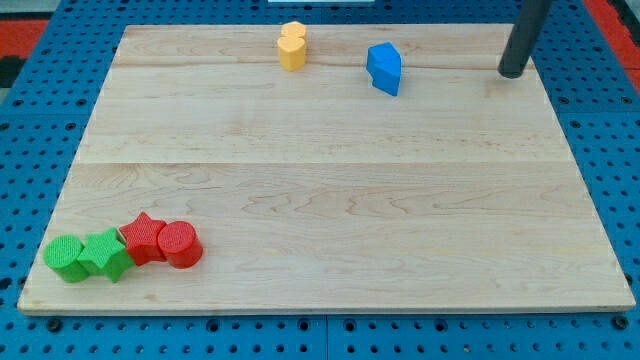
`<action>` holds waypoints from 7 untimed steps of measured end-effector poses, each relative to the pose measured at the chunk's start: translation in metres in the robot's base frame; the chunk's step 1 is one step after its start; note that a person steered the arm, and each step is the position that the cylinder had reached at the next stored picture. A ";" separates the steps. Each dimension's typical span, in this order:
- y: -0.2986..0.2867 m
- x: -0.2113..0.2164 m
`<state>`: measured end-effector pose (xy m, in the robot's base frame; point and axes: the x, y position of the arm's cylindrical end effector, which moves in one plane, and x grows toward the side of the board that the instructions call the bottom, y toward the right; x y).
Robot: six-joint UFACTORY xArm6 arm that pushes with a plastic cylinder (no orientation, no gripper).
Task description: Move the blue cube left to the blue triangle
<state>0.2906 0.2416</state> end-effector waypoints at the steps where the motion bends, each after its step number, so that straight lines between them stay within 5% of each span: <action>1: -0.003 -0.018; 5: -0.082 -0.030; 7: -0.175 -0.027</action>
<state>0.2632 0.0666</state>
